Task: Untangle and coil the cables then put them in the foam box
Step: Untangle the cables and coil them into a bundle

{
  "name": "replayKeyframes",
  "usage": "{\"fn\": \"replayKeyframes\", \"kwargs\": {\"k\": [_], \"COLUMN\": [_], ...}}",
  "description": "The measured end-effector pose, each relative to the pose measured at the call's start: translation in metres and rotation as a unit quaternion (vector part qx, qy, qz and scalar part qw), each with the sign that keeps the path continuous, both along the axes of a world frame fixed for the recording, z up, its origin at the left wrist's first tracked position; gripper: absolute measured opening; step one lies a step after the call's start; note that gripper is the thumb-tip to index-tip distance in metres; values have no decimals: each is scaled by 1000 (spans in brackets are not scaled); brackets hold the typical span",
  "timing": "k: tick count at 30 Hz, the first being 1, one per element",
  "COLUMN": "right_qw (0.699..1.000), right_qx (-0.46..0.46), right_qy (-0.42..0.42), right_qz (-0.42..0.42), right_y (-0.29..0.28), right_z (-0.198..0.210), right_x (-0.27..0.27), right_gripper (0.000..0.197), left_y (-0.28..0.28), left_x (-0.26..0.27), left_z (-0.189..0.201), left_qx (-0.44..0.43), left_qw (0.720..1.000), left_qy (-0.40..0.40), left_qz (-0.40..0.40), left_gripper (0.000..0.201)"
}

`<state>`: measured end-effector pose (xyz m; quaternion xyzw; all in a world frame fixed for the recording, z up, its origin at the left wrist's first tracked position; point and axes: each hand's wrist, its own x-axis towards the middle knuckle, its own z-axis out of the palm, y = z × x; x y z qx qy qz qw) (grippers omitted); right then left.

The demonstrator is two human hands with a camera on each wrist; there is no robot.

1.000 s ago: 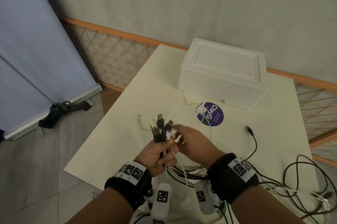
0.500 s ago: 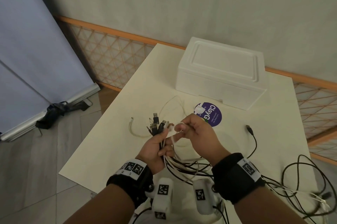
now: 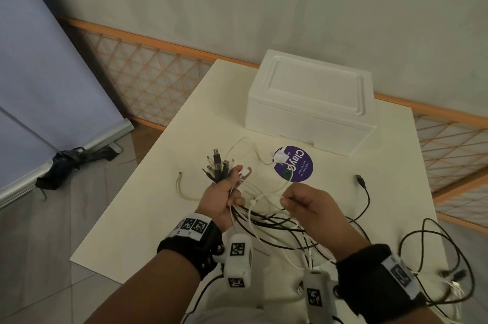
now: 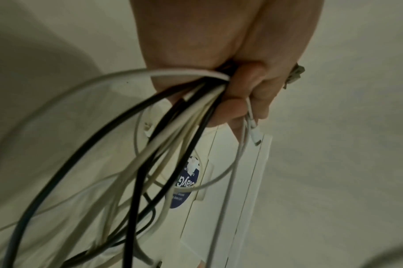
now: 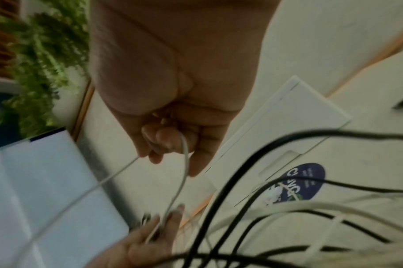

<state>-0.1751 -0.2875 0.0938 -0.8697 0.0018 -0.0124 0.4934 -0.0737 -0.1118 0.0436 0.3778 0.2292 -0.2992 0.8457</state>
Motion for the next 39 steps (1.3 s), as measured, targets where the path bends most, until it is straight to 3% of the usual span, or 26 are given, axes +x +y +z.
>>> {"fn": "replayKeyframes", "kwargs": {"k": [5, 10, 14, 18, 21, 23, 24, 27, 29, 32, 36, 37, 39], "right_qw": [991, 950, 920, 897, 881, 867, 860, 817, 830, 891, 881, 878, 887], "right_qx": [-13, -78, -140, -299, -358, -404, -430, -488, -463, -412, -473, -477, -453], "right_qy": [-24, -106, -152, -196, -222, -197, -144, 129, 188, 95, 1, -2, -5], "right_qz": [-133, -284, -333, -262, -217, -217, -233, -280, -249, -166, -27, 17, 90], "right_y": [-38, -68, -86, -88, -85, -85, -86, -83, -69, -18, 60, 75, 96], "right_z": [7, 32, 54, 61, 62, 61, 59, 46, 42, 41, 33, 30, 22], "right_x": [-25, -44, -55, -54, -51, -49, -47, -40, -31, -10, 9, 12, 17], "right_gripper": [23, 19, 14, 19, 22, 23, 25, 31, 44, 55, 81, 79, 55], "left_y": [6, 7, 18, 24, 24, 25, 26, 28, 28, 29, 29, 32, 38], "left_x": [7, 9, 11, 10, 6, 3, 1, -5, -8, -13, -23, -25, -27], "left_z": [-19, -30, -36, -36, -29, -25, -24, -20, -16, -9, 0, 0, 0], "left_qx": [1, 31, 68, 88, 74, 56, 47, 26, 32, 46, 57, 61, 76], "left_qw": [999, 999, 995, 992, 994, 996, 997, 999, 999, 999, 998, 998, 997], "left_qy": [30, 33, 64, 88, 74, 63, 57, 33, 10, -10, -17, -19, -27], "left_qz": [10, 23, 28, 5, 12, 16, 15, 17, 19, 12, 15, 12, -15], "left_gripper": [14, 14, 8, 19, 15, 17, 20, 20, 17, 15, 30, 37, 44]}}
